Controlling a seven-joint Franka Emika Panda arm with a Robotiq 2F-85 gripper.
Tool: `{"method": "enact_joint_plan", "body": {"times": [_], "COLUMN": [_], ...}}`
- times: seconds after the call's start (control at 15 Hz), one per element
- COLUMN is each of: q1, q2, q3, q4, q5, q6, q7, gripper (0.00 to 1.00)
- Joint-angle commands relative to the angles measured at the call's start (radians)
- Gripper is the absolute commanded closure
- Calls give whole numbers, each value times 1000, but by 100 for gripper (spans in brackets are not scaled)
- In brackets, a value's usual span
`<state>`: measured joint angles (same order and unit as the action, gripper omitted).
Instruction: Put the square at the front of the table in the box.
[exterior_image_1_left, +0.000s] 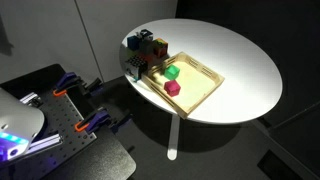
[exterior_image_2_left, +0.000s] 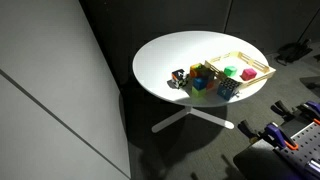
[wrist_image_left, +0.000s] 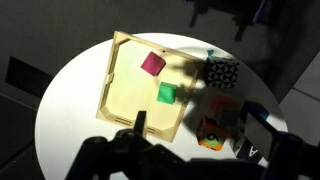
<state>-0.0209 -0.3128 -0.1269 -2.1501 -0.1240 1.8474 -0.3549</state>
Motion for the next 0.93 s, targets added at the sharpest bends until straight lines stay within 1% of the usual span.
{"method": "enact_joint_plan", "body": {"times": [0.0, 0.27, 0.53, 0.73, 0.87], "q1": [-6, -6, 1, 8, 12], "q2": [0, -2, 29, 59, 76], "q3": [5, 5, 8, 21, 37], "q4": [3, 3, -10, -24, -45], "q5": [2, 2, 21, 33, 34], "q6": [-1, -1, 17, 32, 66], "q7": [-1, -1, 2, 17, 37], "gripper": [0, 0, 0, 0, 0]}}
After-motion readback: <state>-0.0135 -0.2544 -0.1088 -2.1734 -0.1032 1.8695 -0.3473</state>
